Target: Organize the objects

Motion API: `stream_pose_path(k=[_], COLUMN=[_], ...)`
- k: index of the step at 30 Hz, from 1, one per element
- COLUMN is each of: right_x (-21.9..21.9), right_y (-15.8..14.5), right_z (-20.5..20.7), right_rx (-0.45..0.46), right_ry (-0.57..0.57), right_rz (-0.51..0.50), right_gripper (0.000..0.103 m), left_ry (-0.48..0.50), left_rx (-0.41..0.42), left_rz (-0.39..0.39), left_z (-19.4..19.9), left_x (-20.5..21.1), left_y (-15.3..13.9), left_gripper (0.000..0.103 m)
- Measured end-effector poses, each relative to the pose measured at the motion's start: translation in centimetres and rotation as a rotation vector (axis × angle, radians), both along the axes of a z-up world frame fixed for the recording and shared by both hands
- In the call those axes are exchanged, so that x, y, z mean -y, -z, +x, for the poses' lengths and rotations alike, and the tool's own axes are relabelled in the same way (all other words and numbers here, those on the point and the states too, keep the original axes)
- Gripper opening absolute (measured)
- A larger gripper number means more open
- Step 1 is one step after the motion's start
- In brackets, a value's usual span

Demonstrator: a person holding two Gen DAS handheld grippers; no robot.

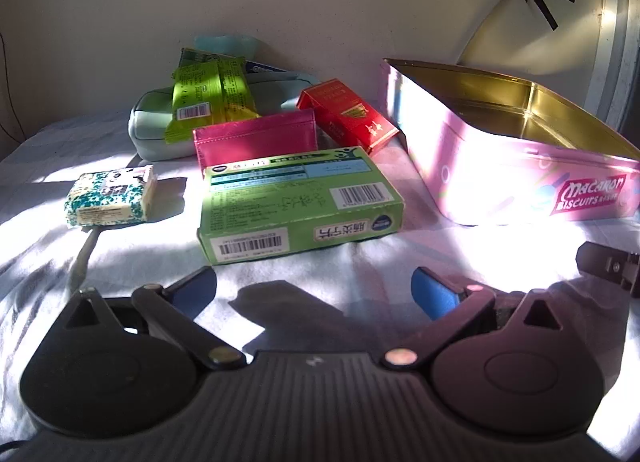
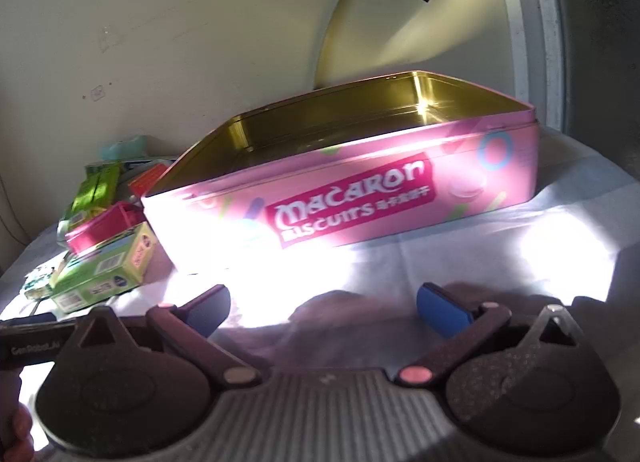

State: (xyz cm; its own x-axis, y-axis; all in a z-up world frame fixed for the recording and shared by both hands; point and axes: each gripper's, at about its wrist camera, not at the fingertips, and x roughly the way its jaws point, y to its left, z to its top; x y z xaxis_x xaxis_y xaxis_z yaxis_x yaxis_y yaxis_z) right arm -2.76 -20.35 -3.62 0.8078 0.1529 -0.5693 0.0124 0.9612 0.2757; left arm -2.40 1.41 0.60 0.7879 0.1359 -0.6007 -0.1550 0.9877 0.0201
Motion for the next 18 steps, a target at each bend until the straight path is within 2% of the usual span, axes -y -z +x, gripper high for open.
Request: stream_pose_path(k=[2,6,8,9,11,13,15,16,17,18], right_x=[-2.9,-8.3,-10.9,-11.9,-13.2,-14.4,-15.4,-15.8,-16.0,-16.2], right_y=[-0.6,-2.7,-3.3,-3.4,-3.6,-3.5,-3.3,-3.2,-3.2,-3.2], right_z=[-0.5,-0.9,-0.5,-0.3,-0.6,-0.8,-0.1,0.3,0.7,1.2], right_rx=[0.012,0.095,0.135,0.141,0.169,0.207,0.211,0.209,0.204,0.201], right_ry=[-0.086,-0.241,-0.294,-0.317,-0.365,-0.405,-0.433,-0.441,-0.451,-0.458], right_rz=[-0.01,-0.092,-0.152,-0.18,-0.205,-0.237,-0.266,-0.269,-0.267,-0.265], right_gripper=[0.103,0.103,0.103,0.103,0.103,0.103,0.103,0.103,0.102,0.102], left_ry=[-0.044,-0.104,-0.123,-0.137,-0.174,-0.224,-0.268,-0.264,-0.271,-0.283], left_rx=[0.014,0.027,0.028,0.064,0.119,0.145,0.111,0.136,0.127,0.12], left_rz=[0.014,0.025,0.003,-0.036,-0.09,-0.093,-0.107,-0.075,-0.062,-0.079], left_z=[-1.4,-2.9,-3.4,-3.2,-4.2,-4.7,-4.4,-4.3,-4.4,-4.4], left_x=[-1.3,-3.9,-5.5,-5.9,-7.6,-9.0,-10.6,-11.6,-12.2,-12.8], left_y=[-0.4,-1.1,-1.3,-1.4,-1.4,-1.3,-1.1,-1.3,-1.4,-1.3], left_gripper=[0.103,0.103,0.103,0.103,0.103,0.103,0.103,0.103,0.103,0.103])
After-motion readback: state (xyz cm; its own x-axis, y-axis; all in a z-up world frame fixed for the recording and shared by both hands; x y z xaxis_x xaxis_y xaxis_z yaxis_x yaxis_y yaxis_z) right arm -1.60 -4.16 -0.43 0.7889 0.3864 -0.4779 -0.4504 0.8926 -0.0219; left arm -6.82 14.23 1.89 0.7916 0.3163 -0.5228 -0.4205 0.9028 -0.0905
